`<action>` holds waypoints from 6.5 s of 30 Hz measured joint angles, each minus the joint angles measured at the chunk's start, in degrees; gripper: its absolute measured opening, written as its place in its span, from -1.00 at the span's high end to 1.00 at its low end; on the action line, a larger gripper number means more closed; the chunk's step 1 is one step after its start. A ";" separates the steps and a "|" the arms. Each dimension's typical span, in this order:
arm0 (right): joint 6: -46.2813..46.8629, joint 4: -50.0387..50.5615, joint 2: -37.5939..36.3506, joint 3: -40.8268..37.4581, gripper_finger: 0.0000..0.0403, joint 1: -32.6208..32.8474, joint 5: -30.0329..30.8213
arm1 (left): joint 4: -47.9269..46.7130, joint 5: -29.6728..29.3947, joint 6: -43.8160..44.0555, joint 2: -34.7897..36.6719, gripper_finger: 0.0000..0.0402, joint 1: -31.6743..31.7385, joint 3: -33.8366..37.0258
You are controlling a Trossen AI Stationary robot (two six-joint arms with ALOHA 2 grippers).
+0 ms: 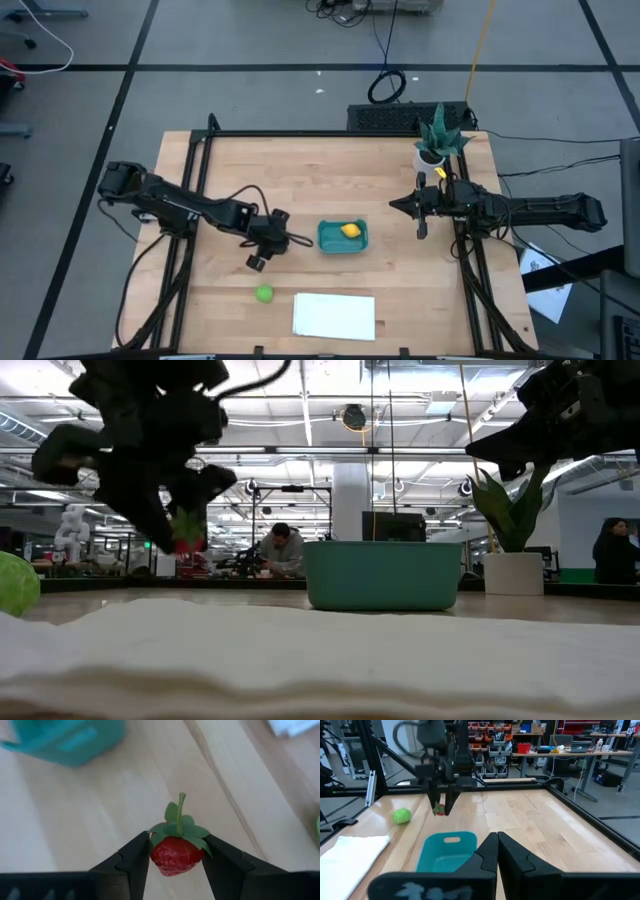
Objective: Pick and placing Produce into tupperware
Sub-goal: Put the red strawberry into the blue bin
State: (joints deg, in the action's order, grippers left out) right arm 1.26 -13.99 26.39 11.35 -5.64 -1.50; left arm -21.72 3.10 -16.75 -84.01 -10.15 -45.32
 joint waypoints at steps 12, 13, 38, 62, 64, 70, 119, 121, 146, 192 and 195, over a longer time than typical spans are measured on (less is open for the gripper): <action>0.02 -0.42 0.07 0.01 1.00 -0.01 -0.02 | -4.24 -1.76 5.17 8.03 0.15 2.24 0.00; 0.02 -0.38 0.07 0.00 1.00 0.01 -0.02 | -3.92 -1.76 5.38 8.11 0.15 2.59 0.00; 0.04 -0.91 0.70 0.01 1.00 -0.01 -0.02 | -20.16 -3.22 3.93 8.79 0.15 4.94 -13.17; 0.64 -0.97 0.70 -0.01 1.00 -0.01 -0.02 | -33.46 -3.20 3.42 8.77 0.15 11.18 -24.61; 0.64 -0.97 0.70 -0.01 1.00 0.01 -0.04 | -33.31 -3.18 4.03 8.77 0.15 12.16 -24.61; 0.66 -0.97 0.70 -0.01 1.00 -0.01 -0.03 | -31.76 -1.47 6.23 9.18 0.15 14.36 -24.61; 0.67 -1.17 0.81 0.00 1.00 -0.01 -0.04 | -16.80 1.96 6.58 10.88 0.15 17.61 -24.61; 0.66 -1.17 0.81 -0.01 1.00 0.00 -0.02 | -17.18 2.03 6.58 10.65 0.15 18.00 -24.55; 0.23 -1.19 1.51 -0.01 1.00 -0.01 -0.04 | -11.22 11.63 5.90 -2.12 0.15 21.07 -37.81; 0.24 -1.63 1.88 -0.01 1.00 -0.01 -0.04 | -8.16 14.79 6.78 -15.10 0.15 20.13 -42.56; 0.25 -1.63 1.88 -0.01 1.00 0.00 -0.04 | -7.25 14.79 6.80 -15.12 0.15 20.11 -41.43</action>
State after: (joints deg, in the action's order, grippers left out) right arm 1.51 -15.62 28.27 11.33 -5.64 -1.54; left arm -28.97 17.89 -9.96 -99.13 9.96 -86.75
